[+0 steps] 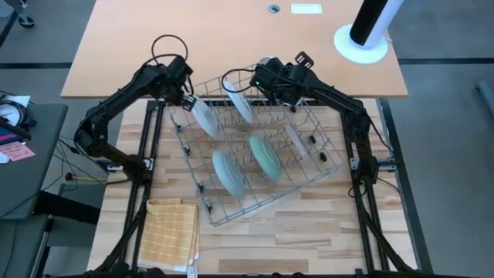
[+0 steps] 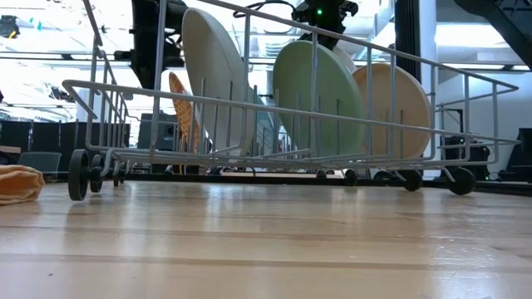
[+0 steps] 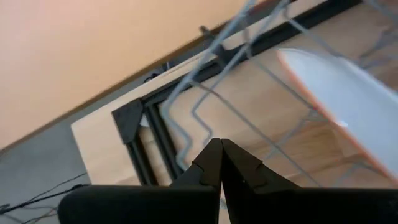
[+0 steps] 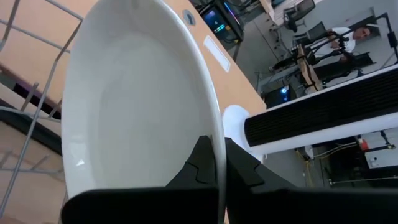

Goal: Sort dishes
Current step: Put the white plate in the dish rack, then adjust the dish rack

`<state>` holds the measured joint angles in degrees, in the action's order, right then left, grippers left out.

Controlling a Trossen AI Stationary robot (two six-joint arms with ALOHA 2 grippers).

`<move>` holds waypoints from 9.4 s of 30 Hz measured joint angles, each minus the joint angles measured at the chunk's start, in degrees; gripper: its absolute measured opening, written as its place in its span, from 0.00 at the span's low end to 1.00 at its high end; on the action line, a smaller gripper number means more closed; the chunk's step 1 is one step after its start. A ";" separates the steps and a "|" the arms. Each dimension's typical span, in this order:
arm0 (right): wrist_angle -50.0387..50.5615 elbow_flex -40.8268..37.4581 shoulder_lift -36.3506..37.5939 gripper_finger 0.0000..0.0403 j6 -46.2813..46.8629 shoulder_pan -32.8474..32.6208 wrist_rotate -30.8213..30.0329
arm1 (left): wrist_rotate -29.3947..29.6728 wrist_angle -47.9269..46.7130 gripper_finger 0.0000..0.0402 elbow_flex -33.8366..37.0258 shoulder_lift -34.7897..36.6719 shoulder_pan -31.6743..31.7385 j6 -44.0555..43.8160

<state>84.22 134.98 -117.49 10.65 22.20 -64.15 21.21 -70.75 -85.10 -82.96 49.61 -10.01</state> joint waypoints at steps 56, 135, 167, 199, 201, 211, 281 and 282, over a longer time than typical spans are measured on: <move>5.70 -0.33 0.00 0.01 5.63 1.88 1.31 | -21.40 -19.31 0.00 0.04 -6.54 3.97 11.44; 5.64 -0.35 0.04 0.02 5.41 2.64 4.41 | -13.18 -3.19 0.03 -4.73 -14.86 12.48 23.02; -4.41 -1.44 0.00 0.02 -0.80 2.33 3.58 | -20.17 -19.20 0.01 -4.63 -8.80 2.78 12.47; -5.22 -1.49 -4.94 0.04 -3.36 0.89 12.37 | -21.09 -18.46 0.01 -4.74 -5.95 1.68 11.22; -5.51 -1.44 -5.87 0.05 -3.70 1.02 14.56 | -21.03 -18.37 0.01 -4.74 -5.95 1.66 11.24; -6.68 -0.82 -5.03 0.24 -4.08 0.70 18.25 | -20.66 -16.74 0.01 -4.74 -5.97 1.72 11.41; -7.76 -0.13 30.27 0.56 8.99 -6.29 38.74 | -10.30 -3.18 0.36 -4.87 -13.95 4.04 16.53; -7.20 -0.13 30.20 0.56 8.99 -6.27 38.92 | -10.19 -3.45 0.38 -5.02 -13.60 4.04 16.53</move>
<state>77.01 134.85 -87.29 19.64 15.93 -25.23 11.02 -74.21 -90.12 -96.55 53.65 6.52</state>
